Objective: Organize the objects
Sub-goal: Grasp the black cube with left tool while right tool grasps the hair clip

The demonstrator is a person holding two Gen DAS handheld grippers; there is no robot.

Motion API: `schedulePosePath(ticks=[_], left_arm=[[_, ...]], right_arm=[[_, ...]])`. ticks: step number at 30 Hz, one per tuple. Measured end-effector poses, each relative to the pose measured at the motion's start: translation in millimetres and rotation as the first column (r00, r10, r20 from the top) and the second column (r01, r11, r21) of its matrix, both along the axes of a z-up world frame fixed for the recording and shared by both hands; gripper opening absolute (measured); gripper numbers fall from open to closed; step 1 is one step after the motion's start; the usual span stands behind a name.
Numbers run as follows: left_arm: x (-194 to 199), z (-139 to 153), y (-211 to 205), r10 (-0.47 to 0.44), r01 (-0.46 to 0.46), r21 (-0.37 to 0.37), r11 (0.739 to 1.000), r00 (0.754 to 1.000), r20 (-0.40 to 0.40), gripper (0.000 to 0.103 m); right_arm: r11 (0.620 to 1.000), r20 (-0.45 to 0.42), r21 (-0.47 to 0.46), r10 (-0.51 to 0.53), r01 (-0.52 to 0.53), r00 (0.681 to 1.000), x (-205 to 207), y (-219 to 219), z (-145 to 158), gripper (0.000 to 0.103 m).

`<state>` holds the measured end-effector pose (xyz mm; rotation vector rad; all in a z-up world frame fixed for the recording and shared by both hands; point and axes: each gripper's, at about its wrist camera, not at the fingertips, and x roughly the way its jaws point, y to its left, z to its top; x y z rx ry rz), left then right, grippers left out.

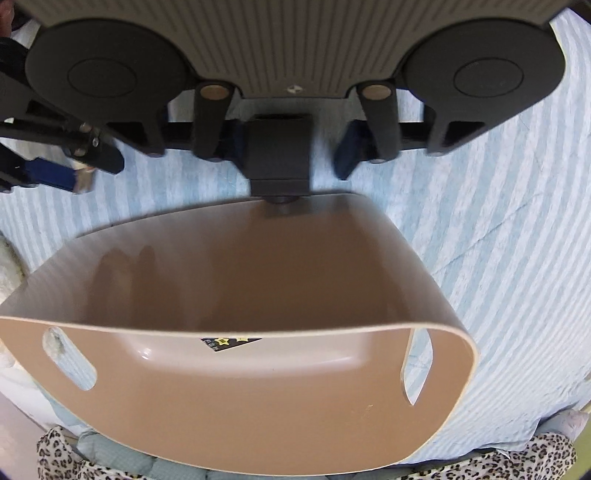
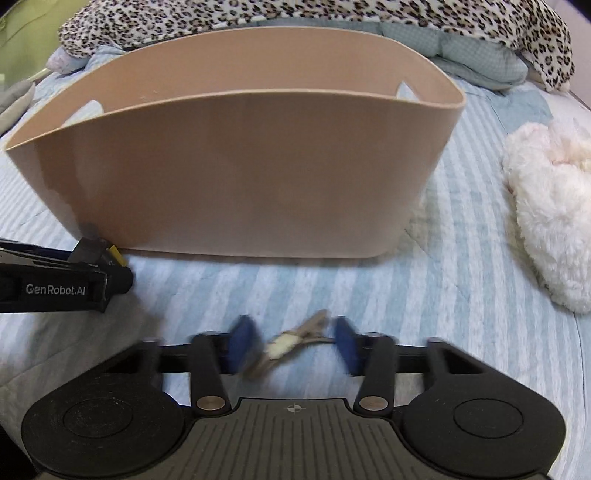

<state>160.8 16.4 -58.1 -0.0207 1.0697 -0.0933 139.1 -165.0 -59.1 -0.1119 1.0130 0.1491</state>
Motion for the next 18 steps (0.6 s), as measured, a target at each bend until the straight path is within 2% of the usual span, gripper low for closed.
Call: schedulePosePath(ticks=[1,5,11,18], left_arm=[[-1.0,1.1,1.1,0.001,-0.001,-0.002,1.0,1.0,0.001,0.034],[-5.6,4.3,3.9,0.001,-0.001,-0.007,1.0,1.0,0.007,0.034],[-18.7,18.5,9.6,-0.016,0.017,-0.013,1.0,0.999,0.027,0.033],[-43.3,59.5,20.6,-0.015,0.017,-0.014,1.0,0.991,0.129,0.033]], right_arm=[[1.0,-0.002,0.002,0.001,-0.001,1.0,-0.7,-0.3,0.1,0.037],[1.0,0.008,0.014,-0.004,0.004,1.0,-5.7,-4.3,2.7,0.036],[1.0,0.088,0.01,-0.002,0.001,0.996,-21.6,-3.0,24.2,0.036],[1.0,0.175,0.007,0.005,-0.006,0.985,-46.3,1.1,55.1,0.036]])
